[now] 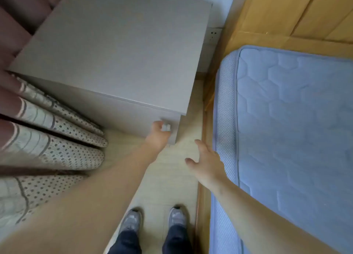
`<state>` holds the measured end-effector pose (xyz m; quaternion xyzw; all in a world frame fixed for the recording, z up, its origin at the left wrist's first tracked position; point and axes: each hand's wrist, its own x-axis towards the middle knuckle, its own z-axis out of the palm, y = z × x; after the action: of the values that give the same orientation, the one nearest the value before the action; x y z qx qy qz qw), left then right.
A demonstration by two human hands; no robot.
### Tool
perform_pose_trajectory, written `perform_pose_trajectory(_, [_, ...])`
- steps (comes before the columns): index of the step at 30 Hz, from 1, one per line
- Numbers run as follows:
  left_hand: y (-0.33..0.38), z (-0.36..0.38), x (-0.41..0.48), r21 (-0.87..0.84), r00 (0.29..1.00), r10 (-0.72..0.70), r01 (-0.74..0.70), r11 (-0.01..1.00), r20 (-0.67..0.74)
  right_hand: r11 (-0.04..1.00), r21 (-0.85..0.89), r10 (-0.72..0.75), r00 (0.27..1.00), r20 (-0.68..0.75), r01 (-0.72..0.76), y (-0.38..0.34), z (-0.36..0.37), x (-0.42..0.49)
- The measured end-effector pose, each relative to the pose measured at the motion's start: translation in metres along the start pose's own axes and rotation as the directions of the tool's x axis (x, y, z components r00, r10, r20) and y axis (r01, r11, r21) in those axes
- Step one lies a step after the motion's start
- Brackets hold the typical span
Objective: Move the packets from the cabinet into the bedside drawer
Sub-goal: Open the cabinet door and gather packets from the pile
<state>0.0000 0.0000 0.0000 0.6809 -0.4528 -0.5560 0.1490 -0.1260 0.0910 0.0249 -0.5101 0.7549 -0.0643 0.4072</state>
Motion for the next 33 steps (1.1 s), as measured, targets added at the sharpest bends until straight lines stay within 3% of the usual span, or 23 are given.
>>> perform_pose_trajectory(4, [-0.014,0.025,0.026,-0.168,0.998,-0.057,0.054,0.984,-0.014,0.995,0.1,0.017,0.996,0.085,-0.026,0.021,0.011,0.026])
perform_pose_trajectory(10, [-0.04,0.05,0.029,-0.158,0.993,-0.111,0.117,0.98,0.047,0.959,0.274,0.061,0.997,0.049,-0.073,0.049,0.009,0.055])
perform_pose_trajectory(15, [-0.064,0.048,0.012,-0.214,0.97,-0.224,0.239,0.947,0.094,0.886,0.463,-0.037,0.999,0.012,0.028,0.039,0.021,0.054])
perform_pose_trajectory(18, [-0.08,0.037,-0.005,-0.239,0.943,-0.315,0.333,0.912,0.111,0.861,0.506,-0.09,0.994,0.069,0.043,0.026,0.03,0.041])
perform_pose_trajectory(22, [-0.093,0.011,-0.028,-0.478,0.881,-0.467,0.441,0.759,0.071,0.859,0.509,-0.053,0.982,0.183,-0.048,0.026,0.041,0.02])
perform_pose_trajectory(25, [-0.091,-0.02,-0.049,-0.647,0.898,-0.436,0.303,0.7,-0.052,0.855,0.497,-0.001,0.958,0.287,-0.148,0.023,0.057,0.01])
perform_pose_trajectory(28, [-0.098,-0.057,-0.066,-0.573,0.914,-0.35,0.177,0.8,-0.207,0.882,0.438,-0.028,0.911,0.412,-0.171,-0.006,0.093,0.003])
perform_pose_trajectory(33, [-0.125,-0.103,-0.081,-0.304,0.899,-0.252,0.143,0.942,-0.359,0.873,0.44,-0.085,0.824,0.561,-0.21,-0.061,0.143,-0.014])
